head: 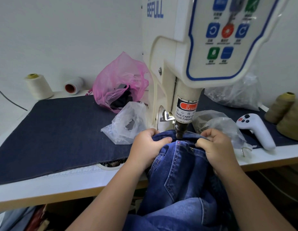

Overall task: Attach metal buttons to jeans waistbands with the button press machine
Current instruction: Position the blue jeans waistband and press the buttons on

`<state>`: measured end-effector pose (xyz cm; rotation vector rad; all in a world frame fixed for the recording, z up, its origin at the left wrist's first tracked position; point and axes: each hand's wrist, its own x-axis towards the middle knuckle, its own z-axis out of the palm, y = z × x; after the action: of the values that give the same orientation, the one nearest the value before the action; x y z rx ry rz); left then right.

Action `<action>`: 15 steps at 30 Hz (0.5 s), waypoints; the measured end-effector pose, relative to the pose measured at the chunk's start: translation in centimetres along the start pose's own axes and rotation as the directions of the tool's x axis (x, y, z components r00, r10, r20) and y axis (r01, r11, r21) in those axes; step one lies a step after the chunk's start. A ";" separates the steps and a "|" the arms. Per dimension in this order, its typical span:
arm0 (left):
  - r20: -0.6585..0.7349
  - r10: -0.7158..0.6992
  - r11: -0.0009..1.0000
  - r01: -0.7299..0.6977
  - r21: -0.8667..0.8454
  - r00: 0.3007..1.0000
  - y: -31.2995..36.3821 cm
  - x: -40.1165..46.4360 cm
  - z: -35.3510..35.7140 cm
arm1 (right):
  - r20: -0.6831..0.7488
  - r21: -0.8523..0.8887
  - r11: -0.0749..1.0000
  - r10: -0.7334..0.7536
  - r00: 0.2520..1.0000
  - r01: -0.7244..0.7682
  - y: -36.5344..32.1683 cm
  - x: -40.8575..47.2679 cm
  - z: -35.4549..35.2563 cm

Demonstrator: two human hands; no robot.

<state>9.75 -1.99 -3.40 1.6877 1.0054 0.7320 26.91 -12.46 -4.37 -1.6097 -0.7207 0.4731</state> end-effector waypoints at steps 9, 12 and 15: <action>0.002 0.001 1.000 -0.001 0.010 1.000 -0.1 0.0 0.0 | 0.014 0.016 1.000 0.000 1.000 0.000 0.2 0.0 -0.1; -0.003 0.000 1.000 0.000 0.008 1.000 -0.1 0.0 0.0 | 0.016 0.029 1.000 0.004 1.000 -0.005 0.1 -0.1 0.0; 0.000 -0.007 1.000 0.007 -0.006 1.000 -0.1 0.0 0.0 | 0.011 0.032 0.999 0.007 1.000 -0.008 0.0 -0.1 0.1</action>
<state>9.72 -2.02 -3.52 1.6782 1.0075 0.7302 26.79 -12.50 -4.38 -1.5818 -0.7121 0.4968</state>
